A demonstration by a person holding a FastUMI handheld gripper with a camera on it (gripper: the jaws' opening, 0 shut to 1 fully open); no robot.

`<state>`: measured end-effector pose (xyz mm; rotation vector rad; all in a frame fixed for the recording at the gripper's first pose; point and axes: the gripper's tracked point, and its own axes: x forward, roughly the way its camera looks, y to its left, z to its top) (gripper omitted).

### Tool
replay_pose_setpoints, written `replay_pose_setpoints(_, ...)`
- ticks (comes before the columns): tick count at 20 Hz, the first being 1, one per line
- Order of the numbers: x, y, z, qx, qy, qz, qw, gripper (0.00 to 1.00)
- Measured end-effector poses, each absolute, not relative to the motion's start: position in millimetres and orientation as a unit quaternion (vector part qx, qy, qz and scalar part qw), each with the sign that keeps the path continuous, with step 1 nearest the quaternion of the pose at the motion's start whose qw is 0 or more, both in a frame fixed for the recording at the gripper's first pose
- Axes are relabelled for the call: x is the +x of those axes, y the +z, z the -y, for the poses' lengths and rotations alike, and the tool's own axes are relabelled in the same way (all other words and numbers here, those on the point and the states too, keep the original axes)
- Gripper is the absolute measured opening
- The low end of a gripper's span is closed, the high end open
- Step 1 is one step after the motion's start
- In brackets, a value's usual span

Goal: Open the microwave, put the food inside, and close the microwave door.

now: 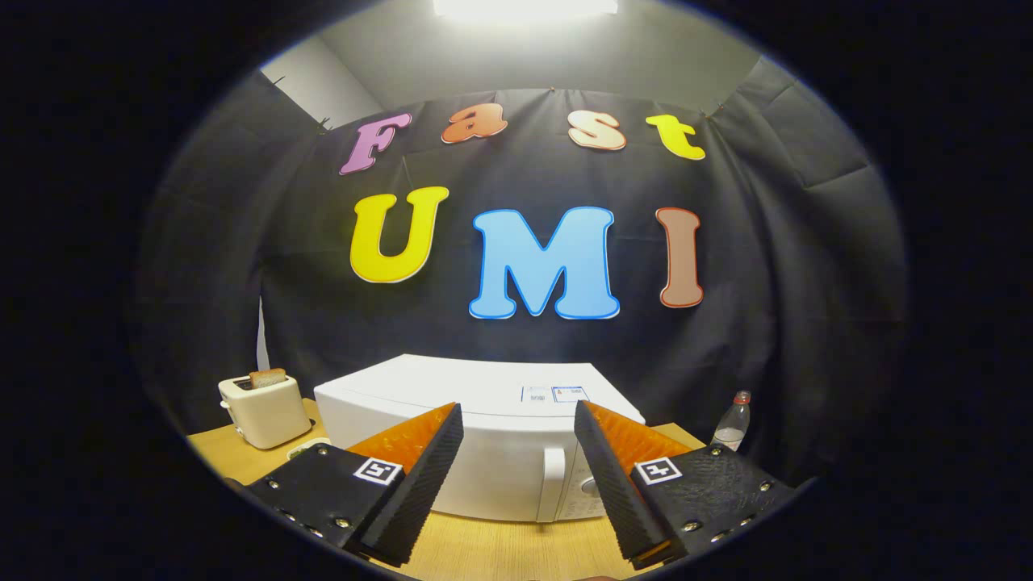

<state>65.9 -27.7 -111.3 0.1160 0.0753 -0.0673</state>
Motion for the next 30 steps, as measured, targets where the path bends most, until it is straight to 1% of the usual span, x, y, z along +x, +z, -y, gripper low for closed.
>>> replay_pose_setpoints(6,78,-160,27,0.067,-0.016,-0.067,0.995,0.9)
replay_pose_setpoints(12,94,-198,39,0.054,-0.044,-0.067,0.995,0.89)
replay_pose_setpoints(17,109,-245,41,0.066,-0.038,-0.096,0.992,0.9)
replay_pose_setpoints(21,114,-263,40,0.061,-0.03,-0.094,0.993,0.9)
replay_pose_setpoints(22,116,-264,41,0.059,-0.031,-0.088,0.994,0.84)
replay_pose_setpoints(23,118,-263,40,0.058,-0.028,-0.077,0.995,0.84)
replay_pose_setpoints(25,125,-273,36,0.059,-0.024,-0.086,0.994,0.73)
replay_pose_setpoints(27,129,-283,37,0.067,-0.029,-0.099,0.992,0.73)
replay_pose_setpoints(29,132,-285,48,0.067,-0.049,-0.092,0.992,0.73)
replay_pose_setpoints(30,131,-284,47,0.069,-0.05,-0.089,0.992,0.63)
